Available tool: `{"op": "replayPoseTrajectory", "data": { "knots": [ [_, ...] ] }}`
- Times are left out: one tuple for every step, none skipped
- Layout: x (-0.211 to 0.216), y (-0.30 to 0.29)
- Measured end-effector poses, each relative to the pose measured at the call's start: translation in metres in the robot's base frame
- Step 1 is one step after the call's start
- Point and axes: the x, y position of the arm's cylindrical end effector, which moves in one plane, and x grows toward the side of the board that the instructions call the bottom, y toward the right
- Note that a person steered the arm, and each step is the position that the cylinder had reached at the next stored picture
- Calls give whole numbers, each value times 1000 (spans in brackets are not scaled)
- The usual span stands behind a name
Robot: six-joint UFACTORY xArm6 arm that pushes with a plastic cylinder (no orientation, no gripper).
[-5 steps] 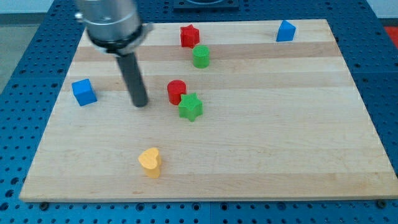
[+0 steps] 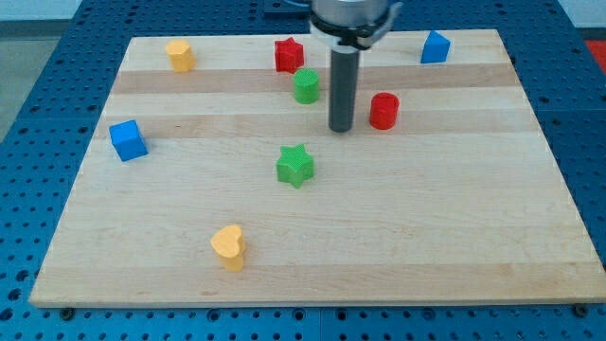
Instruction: Slide the red circle towards the center right
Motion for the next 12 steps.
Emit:
{"op": "replayPoseTrajectory", "data": {
  "knots": [
    [-8, 30],
    [-23, 80],
    [-36, 99],
    [-52, 105],
    [-22, 134],
    [-11, 165],
    [-11, 145],
    [-11, 140],
    [-11, 135],
    [-11, 135],
    [-11, 122],
    [2, 94]
  ]
}}
